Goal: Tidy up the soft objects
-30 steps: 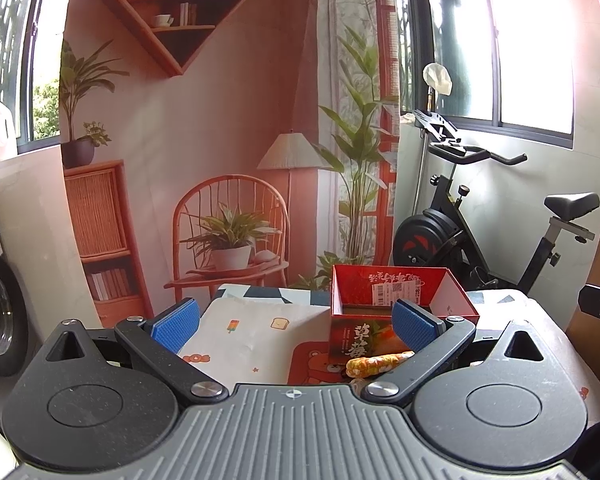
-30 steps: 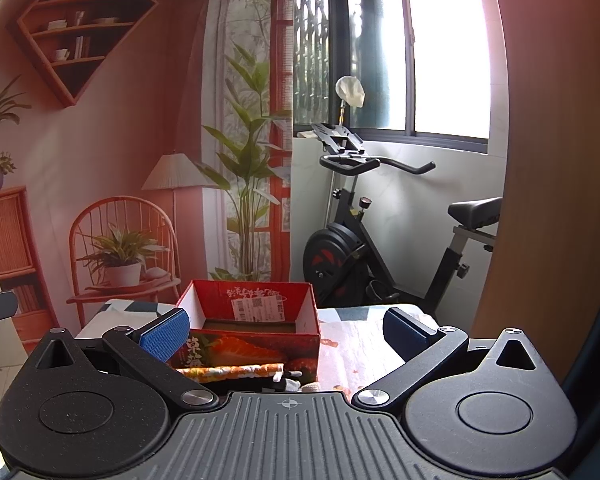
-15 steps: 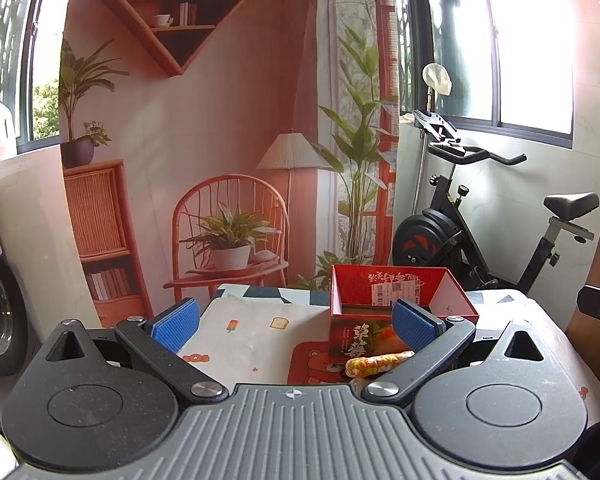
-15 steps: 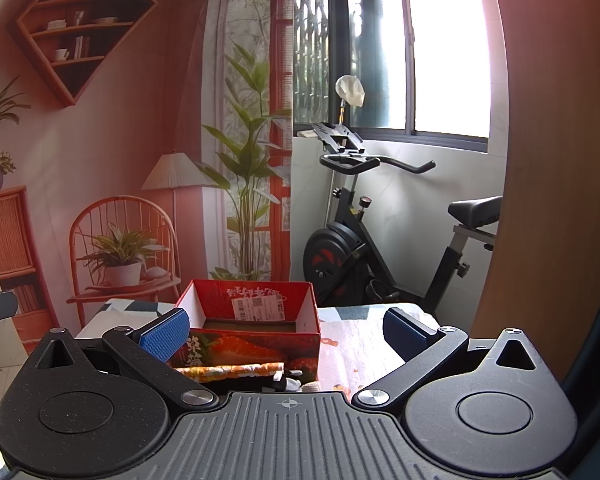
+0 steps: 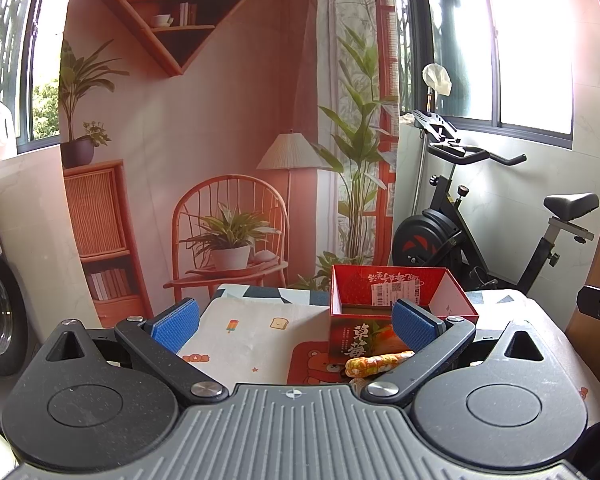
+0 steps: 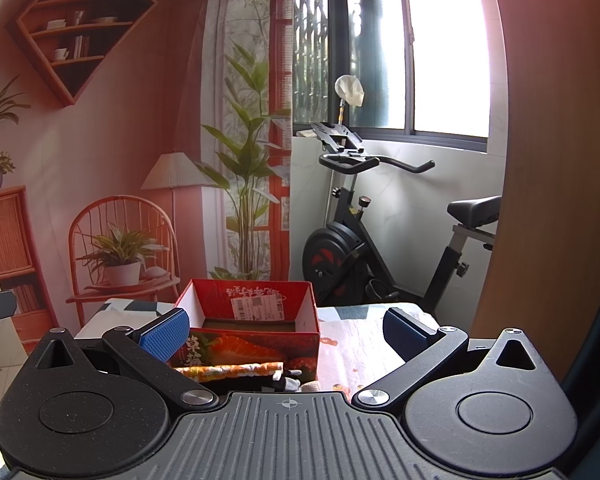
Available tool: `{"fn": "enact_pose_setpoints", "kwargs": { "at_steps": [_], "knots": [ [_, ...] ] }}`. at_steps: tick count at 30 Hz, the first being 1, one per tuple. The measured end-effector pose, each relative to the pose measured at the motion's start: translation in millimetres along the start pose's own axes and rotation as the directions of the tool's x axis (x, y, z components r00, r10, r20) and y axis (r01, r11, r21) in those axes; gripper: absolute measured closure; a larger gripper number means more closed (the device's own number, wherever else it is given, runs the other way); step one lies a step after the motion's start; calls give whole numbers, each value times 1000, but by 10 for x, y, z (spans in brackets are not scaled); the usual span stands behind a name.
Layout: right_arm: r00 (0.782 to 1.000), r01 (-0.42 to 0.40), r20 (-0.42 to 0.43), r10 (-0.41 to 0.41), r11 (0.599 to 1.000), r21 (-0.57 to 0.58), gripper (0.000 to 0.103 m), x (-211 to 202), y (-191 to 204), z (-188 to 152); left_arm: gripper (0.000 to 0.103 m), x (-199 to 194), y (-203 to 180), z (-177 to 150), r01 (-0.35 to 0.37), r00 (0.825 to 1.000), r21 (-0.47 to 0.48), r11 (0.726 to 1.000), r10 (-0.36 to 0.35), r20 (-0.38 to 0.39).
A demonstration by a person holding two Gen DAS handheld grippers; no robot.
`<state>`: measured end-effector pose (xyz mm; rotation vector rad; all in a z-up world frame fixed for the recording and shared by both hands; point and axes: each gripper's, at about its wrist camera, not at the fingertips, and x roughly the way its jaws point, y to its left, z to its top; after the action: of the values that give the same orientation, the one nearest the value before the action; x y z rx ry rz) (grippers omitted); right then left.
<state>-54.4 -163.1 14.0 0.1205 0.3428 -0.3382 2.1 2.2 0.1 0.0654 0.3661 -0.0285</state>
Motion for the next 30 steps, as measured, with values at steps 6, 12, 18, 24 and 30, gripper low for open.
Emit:
{"fn": "enact_pose_setpoints", "kwargs": {
  "at_steps": [6, 12, 18, 24, 30],
  "knots": [
    [1000, 0, 0, 0, 1000, 0, 0, 7, -6, -5, 0, 0, -1, -1, -1, 1000, -1, 1000, 1, 0],
    [1000, 0, -1, 0, 1000, 0, 0, 15, -6, -7, 0, 1, -1, -1, 0, 1000, -1, 1000, 0, -1],
    [1000, 0, -1, 0, 1000, 1, 0, 21, 8, -7, 0, 0, -1, -2, -1, 1000, -1, 1000, 1, 0],
    [1000, 2, 2, -2, 1000, 3, 0, 26, 28, -6, 0, 21, -6, -16, -1, 1000, -2, 1000, 1, -6],
    [997, -60, 61, 56, 995, 74, 0, 5, -55, -63, 0, 154, 14, -97, -16, 1000, 8, 1000, 16, 3]
  ]
}}
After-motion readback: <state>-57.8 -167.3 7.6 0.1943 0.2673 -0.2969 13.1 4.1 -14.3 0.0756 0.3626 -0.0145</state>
